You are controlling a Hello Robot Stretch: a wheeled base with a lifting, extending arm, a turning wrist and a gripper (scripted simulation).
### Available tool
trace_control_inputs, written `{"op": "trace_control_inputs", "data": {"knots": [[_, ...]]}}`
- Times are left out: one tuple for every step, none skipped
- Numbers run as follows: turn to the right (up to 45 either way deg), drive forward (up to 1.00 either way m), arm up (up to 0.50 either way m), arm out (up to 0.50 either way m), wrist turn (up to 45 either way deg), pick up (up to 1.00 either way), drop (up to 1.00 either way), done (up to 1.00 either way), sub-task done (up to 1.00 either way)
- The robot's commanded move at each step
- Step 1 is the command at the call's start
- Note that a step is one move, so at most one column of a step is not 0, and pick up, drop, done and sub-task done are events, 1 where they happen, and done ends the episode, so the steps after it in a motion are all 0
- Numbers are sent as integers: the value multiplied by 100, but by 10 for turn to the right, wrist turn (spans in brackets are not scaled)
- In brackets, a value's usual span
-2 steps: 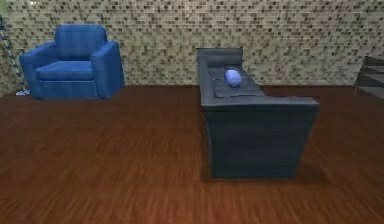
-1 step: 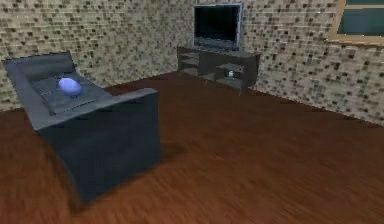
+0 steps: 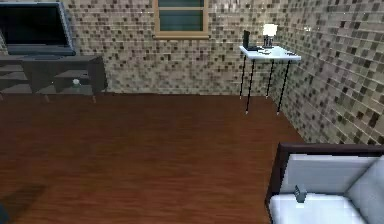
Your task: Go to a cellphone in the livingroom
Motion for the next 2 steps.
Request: {"op": "trace_control_inputs", "data": {"knots": [[0,100,0,0,0,0,0,0,0],[60,0,0,0,0,0,0,0,0]]}}
